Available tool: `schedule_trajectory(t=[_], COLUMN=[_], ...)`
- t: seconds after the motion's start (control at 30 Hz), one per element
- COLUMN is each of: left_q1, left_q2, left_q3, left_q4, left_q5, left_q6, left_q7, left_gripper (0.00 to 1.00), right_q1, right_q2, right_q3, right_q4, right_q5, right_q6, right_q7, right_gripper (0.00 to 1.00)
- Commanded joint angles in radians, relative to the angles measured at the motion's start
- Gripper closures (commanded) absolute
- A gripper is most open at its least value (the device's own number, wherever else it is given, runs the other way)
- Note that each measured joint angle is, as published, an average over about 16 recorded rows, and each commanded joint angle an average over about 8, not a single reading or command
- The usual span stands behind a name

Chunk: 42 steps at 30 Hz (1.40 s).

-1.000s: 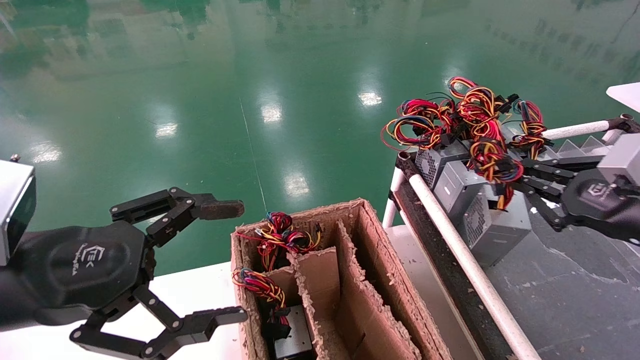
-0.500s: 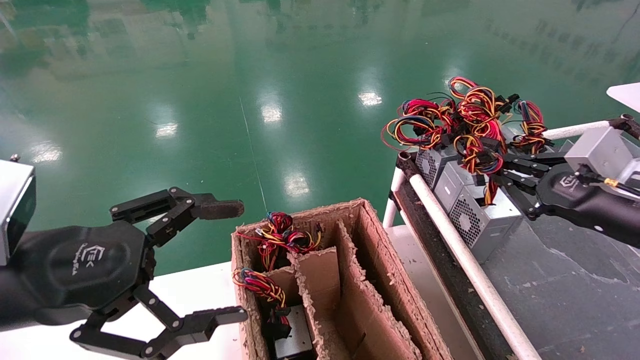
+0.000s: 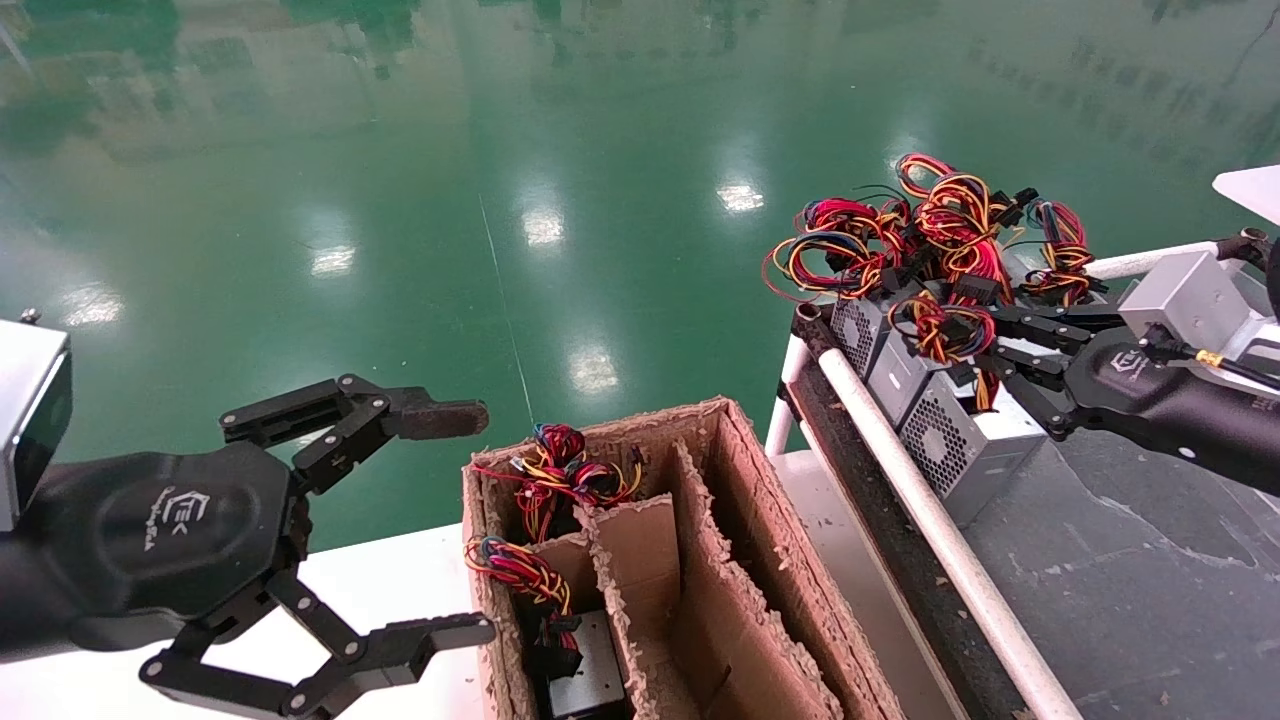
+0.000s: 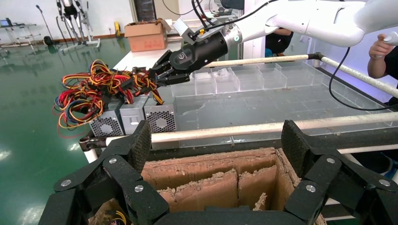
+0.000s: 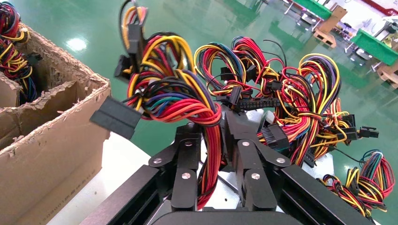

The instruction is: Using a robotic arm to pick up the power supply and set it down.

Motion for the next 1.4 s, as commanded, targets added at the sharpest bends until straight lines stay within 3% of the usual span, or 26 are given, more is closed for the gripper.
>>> schedule_trajectory(t=[0.03,0.6,0.93,1.4], left_q1=[0.0,0.0,0.0,0.0], left_q2=[0.0,0.0,0.0,0.0], left_q3=[0.0,0.0,0.0,0.0], left_q4=[0.0,0.0,0.0,0.0], left_q5=[0.0,0.0,0.0,0.0], left_q6=[0.0,0.0,0.0,0.0], left_q7=[0.0,0.0,0.0,0.0], left_gripper=[0.0,0.0,0.0,0.0], right_q1=[0.002,0.053,0.085,0.154], right_q2=[0.0,0.011,0.043,0.016], right_q3=[-0.001,-0.052,-0.054,-0.028], right_q4=[-0.001,-0.004,-0.022,-0.193], right_q5=[-0.001,-0.087,-0.049,0.059], right_q6=[-0.002,-0.003,-0.088,-0.181], right_q7=[0.001,0.068,0.124,0.175], right_gripper=[0.0,0.0,0.0,0.0])
